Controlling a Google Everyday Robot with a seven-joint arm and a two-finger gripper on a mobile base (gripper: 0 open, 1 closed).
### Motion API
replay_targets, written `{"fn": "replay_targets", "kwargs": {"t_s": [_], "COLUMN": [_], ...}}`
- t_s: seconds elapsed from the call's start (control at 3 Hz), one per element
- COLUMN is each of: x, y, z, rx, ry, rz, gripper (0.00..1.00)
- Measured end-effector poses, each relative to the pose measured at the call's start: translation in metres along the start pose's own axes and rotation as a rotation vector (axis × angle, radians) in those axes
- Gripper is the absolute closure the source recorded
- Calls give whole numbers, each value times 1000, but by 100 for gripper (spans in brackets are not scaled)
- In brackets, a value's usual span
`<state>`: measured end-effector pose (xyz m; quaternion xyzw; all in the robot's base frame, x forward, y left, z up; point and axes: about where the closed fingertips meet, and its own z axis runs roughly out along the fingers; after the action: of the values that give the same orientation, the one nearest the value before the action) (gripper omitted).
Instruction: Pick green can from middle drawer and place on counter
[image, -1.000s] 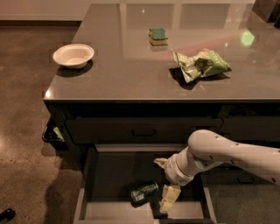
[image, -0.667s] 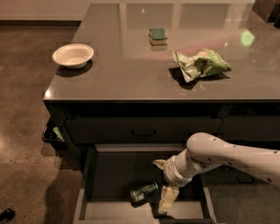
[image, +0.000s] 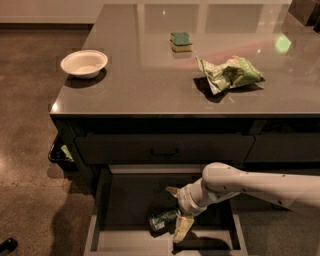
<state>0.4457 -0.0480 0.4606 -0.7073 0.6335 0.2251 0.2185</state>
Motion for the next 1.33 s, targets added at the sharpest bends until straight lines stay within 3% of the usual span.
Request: {"fn": "replay_targets", "kwargs": {"t_s": [0.33,1.33], "x": [0,21], "y": [0,-13], "z": [0,40], "rx": [0,59], "ry": [0,-8], "rz": [0,-29], "gripper": [0,0]}}
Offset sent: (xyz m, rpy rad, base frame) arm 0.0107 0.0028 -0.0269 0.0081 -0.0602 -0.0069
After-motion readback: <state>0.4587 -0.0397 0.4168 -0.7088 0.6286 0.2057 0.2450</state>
